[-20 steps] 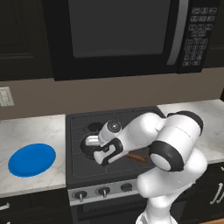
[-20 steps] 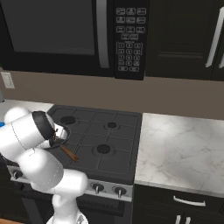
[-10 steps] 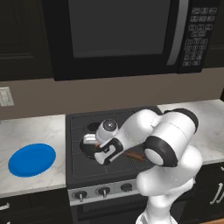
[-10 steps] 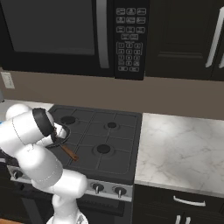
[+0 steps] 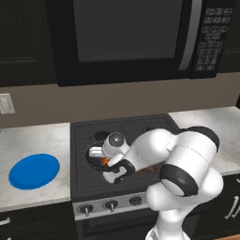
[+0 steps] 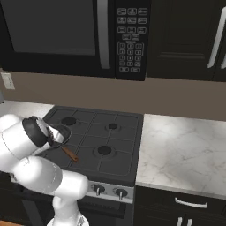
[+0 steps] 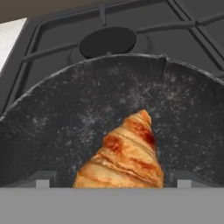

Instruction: Pick the croissant and place it on the pan. Then turn on the stove to warm the croissant.

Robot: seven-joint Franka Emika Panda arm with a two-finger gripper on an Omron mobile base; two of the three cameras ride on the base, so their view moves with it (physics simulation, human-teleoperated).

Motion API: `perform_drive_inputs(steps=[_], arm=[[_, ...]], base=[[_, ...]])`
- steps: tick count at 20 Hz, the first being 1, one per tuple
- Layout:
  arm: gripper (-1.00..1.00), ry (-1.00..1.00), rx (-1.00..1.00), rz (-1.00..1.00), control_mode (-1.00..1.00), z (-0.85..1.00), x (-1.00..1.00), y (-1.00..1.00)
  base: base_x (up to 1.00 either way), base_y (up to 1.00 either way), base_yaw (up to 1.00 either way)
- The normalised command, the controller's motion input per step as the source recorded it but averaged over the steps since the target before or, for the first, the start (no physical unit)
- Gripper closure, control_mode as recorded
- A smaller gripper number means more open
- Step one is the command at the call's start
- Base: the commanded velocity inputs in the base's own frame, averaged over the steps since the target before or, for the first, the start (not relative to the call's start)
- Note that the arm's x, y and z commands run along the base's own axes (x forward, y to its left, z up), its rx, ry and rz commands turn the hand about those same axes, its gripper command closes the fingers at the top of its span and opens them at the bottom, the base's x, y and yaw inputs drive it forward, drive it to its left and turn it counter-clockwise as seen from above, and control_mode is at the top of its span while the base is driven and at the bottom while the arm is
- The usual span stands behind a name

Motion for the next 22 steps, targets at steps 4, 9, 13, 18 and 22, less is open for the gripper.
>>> perform_drive_inputs(steps=[4,9,13,18,22], arm=[[-1.0,0.0,0.0,-0.02,-1.0,0.42,0.0,0.0],[-1.0,0.0,0.03,-0.01,-1.0,0.65,0.0,0.0],[-1.0,0.0,0.05,0.0,-1.0,0.61,-0.21,0.0],[-1.0,0.0,0.01,0.0,-1.0,0.26,-0.64,0.0],[-1.0,-0.06,0.0,0.0,-1.0,0.27,-0.8,0.02]], base=[[0.0,0.0,0.0],[0.0,0.0,0.0],[0.0,0.0,0.0],[0.0,0.0,0.0],[0.0,0.0,0.0]])
